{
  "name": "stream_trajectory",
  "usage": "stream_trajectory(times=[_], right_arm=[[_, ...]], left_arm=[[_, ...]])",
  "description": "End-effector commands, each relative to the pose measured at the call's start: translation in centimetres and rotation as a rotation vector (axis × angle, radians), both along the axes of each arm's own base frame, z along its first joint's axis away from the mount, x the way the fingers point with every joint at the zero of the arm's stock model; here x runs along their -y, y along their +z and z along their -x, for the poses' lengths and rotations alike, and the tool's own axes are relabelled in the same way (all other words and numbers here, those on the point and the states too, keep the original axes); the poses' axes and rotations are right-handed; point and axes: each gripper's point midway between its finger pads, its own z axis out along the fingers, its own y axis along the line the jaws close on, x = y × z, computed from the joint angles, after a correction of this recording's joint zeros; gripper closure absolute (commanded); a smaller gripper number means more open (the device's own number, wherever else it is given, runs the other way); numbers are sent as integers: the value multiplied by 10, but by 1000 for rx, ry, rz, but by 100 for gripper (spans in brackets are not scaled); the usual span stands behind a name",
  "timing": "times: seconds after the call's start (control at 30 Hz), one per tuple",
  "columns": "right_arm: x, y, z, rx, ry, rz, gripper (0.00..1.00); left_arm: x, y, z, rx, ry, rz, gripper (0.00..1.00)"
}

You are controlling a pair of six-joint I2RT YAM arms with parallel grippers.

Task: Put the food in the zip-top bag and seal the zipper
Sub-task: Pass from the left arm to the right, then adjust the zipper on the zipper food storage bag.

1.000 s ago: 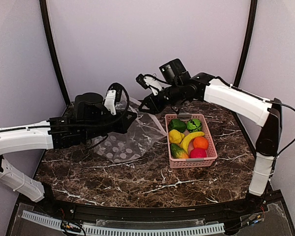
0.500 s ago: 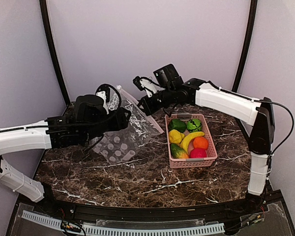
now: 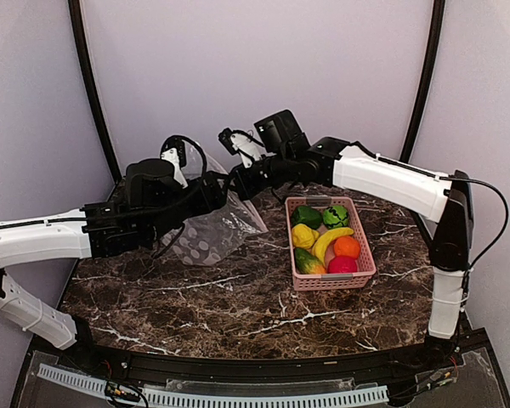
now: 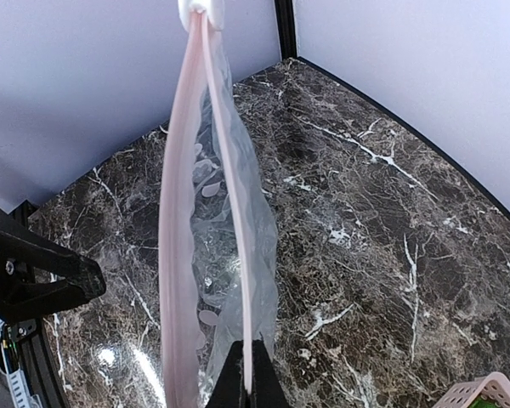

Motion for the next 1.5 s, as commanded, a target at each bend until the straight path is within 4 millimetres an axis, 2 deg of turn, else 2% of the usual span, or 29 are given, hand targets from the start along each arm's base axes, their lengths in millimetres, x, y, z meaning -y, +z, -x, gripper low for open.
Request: stream_trajectory(times=[0.0,0.03,0.07,0.2,0.43,0.67,0.8,1.03,1.07,1.2,1.3,1.43,1.47], right_arm=[[-1,27,9,55,-7,-45,100],[-1,29,10,63,-17,-43,100],[-3,31,11,72,-24,-43,100],[-5,37,16,78,-45,-47,100],[-7,44,21,119,-48,-37,100],[2,49,7,161,-164,-19,100],[-1,55,9,151,-147,-37,100],[-9,55,20,180,-105,-28,100],[-10,54,20,185,-105,-25,100],[-11,51,21,200,-115,-8,100],[-9,51,18,210,-133,-5,100],[-1,50,8,205,-178,0,100],[2,49,3,199,-190,-2,100]], left_arm=[[-8,5,0,-14,40,29,20],[-14,8,-3,-30,84,49,22],[-19,2,-5,-54,126,50,24],[-24,0,-8,-73,173,62,33],[-28,-3,-14,-75,219,44,36],[-27,-12,-16,-109,214,45,45],[-30,-24,-15,-132,226,36,52],[-31,-27,-26,-135,223,44,43],[-30,-23,-29,-133,222,50,43],[-20,-29,-38,-156,202,47,43],[-17,-33,-41,-165,189,43,49],[-19,-39,-37,-176,179,36,66],[-22,-35,-35,-169,178,42,74]])
